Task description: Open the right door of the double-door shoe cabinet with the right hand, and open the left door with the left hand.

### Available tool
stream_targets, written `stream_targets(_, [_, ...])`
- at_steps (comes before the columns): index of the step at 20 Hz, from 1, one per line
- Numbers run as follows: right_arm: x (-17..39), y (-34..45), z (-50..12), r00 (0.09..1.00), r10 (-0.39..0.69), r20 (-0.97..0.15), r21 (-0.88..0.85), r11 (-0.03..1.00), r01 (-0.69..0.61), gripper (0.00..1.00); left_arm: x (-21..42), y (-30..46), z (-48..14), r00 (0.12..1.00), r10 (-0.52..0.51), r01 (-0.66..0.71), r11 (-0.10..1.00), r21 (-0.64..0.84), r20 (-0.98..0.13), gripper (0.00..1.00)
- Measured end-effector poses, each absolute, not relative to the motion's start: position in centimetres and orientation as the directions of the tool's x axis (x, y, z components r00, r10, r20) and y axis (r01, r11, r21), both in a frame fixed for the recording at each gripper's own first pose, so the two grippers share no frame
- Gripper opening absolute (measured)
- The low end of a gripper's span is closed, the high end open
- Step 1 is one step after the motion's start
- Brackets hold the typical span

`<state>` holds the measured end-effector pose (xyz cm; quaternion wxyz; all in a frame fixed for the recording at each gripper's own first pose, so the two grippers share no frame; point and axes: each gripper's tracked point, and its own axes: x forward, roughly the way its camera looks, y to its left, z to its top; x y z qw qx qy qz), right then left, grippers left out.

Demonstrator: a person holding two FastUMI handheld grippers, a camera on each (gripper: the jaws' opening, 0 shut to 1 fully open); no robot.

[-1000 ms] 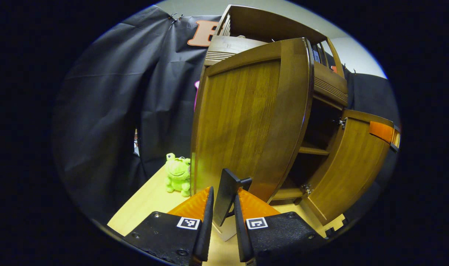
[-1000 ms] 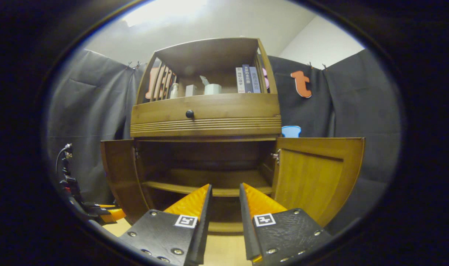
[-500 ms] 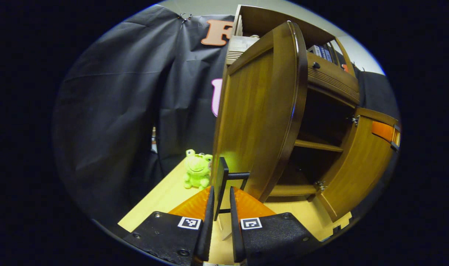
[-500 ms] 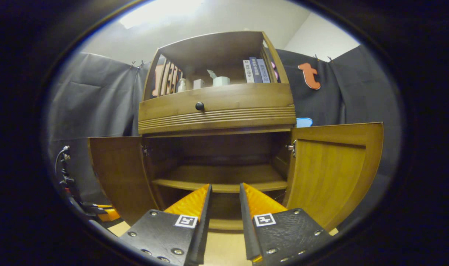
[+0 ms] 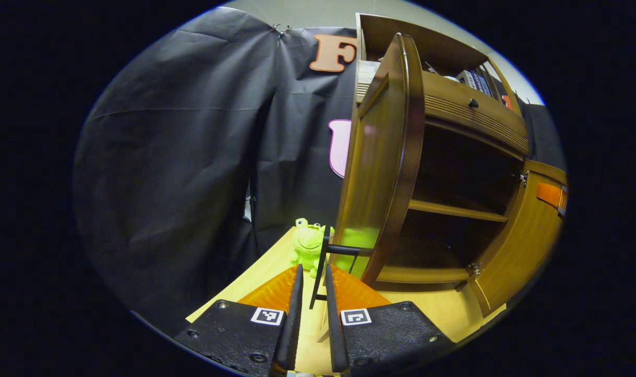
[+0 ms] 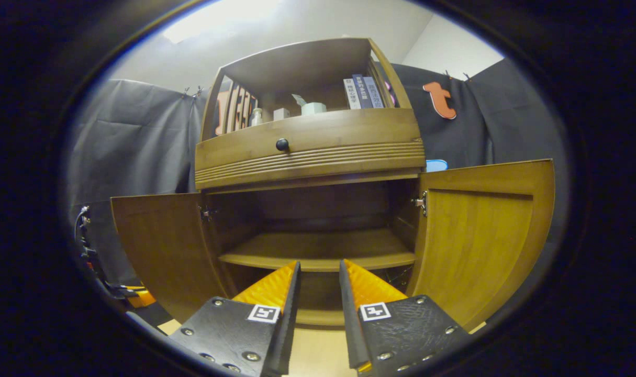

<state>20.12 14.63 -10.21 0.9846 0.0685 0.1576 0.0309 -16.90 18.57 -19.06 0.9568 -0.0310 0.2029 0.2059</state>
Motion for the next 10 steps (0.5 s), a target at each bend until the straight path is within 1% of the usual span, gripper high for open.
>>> stream_targets(1, [20.4, 14.8, -10.4, 0.947, 0.087, -0.309, 0.148, 0.988, -0.043, 0.42, -17.1, 18.8, -18.9, 0.829, 0.392, -0.418, 0.908, 0.023, -0.4, 0.26])
stream_targets(4, [20.6, 15.3, -10.7, 0.943, 0.105, -0.315, 0.163, 0.985, -0.056, 0.41, -17.9, 19.9, -18.1, 0.814, 0.438, -0.46, 0.887, 0.035, -0.381, 0.26])
stream_targets(5, [20.7, 15.4, -10.7, 0.942, 0.109, -0.316, 0.165, 0.985, -0.059, 0.42, -18.1, 20.5, -17.6, 0.808, 0.459, -0.479, 0.877, 0.042, -0.37, 0.17])
stream_targets(6, [20.6, 15.5, -10.7, 0.942, 0.115, -0.315, 0.165, 0.984, -0.065, 0.42, -18.4, 21.1, -16.9, 0.8, 0.485, -0.501, 0.864, 0.051, -0.354, 0.26])
stream_targets(7, [20.7, 15.6, -10.6, 0.942, 0.124, -0.312, 0.166, 0.983, -0.074, 0.41, -18.7, 21.7, -16.2, 0.791, 0.511, -0.523, 0.85, 0.06, -0.336, 0.17])
stream_targets(8, [20.7, 15.6, -10.6, 0.942, 0.126, -0.312, 0.165, 0.983, -0.077, 0.42, -18.9, 22.2, -15.2, 0.787, 0.53, -0.538, 0.84, 0.067, -0.317, 0.26])
stream_targets(10, [20.6, 15.4, -10.5, 0.942, 0.122, -0.312, 0.159, 0.984, -0.075, 0.42, -18.6, 22.0, -13.0, 0.799, 0.54, -0.545, 0.836, 0.059, -0.266, 0.26])
